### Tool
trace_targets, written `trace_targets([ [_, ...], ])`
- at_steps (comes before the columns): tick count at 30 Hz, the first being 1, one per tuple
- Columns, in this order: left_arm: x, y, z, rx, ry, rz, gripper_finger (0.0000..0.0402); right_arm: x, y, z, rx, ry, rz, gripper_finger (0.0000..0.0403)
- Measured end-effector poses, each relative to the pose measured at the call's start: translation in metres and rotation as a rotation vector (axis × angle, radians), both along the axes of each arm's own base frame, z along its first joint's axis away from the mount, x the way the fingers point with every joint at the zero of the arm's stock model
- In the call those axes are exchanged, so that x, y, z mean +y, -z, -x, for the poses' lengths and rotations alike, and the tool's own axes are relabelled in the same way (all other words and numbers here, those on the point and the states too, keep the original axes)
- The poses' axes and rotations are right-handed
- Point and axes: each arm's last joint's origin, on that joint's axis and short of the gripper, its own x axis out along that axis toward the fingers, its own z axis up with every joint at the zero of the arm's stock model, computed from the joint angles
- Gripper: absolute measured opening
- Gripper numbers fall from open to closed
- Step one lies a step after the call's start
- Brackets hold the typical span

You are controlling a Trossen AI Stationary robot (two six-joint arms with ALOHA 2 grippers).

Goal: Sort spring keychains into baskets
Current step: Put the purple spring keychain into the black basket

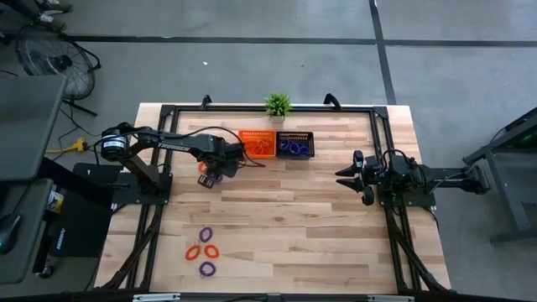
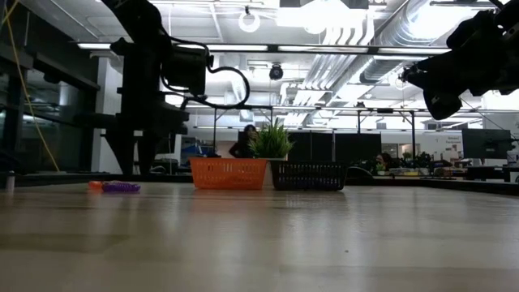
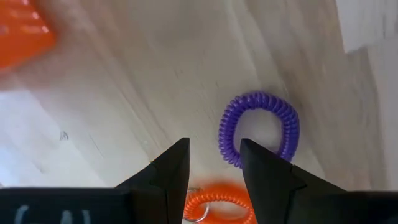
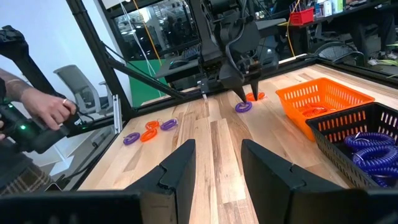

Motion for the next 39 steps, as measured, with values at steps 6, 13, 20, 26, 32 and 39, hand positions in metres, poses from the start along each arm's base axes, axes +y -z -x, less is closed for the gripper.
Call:
trace_targets([
  [6, -0.001, 0.000, 0.000, 0.006, 0.096, 0.027, 0.0138, 0.000, 0.000, 0.000, 0.000, 0.000, 0.000, 0.0124],
  [13, -0.002, 0.000, 0.000, -0.001, 0.101, 0.052, 0.0138, 0.000, 0.000, 0.000, 0.000, 0.000, 0.000, 0.0124],
  [20, -0.004, 0.019, 0.008, -0.015, 0.099, 0.056, 0.0138, 0.000, 0.000, 0.000, 0.000, 0.000, 0.000, 0.0124],
  [26, -0.004, 0.025, 0.010, -0.031, 0.099, 0.035, 0.0138, 0.000, 0.000, 0.000, 0.000, 0.000, 0.000, 0.0124],
  [32, -0.005, 0.026, 0.010, -0.047, 0.101, 0.069, 0.0138, 0.000, 0.000, 0.000, 0.000, 0.000, 0.000, 0.0124],
  [39, -0.004, 0.026, 0.008, -0.065, 0.119, 0.073, 0.0138, 0.000, 0.000, 0.000, 0.000, 0.000, 0.000, 0.0124],
])
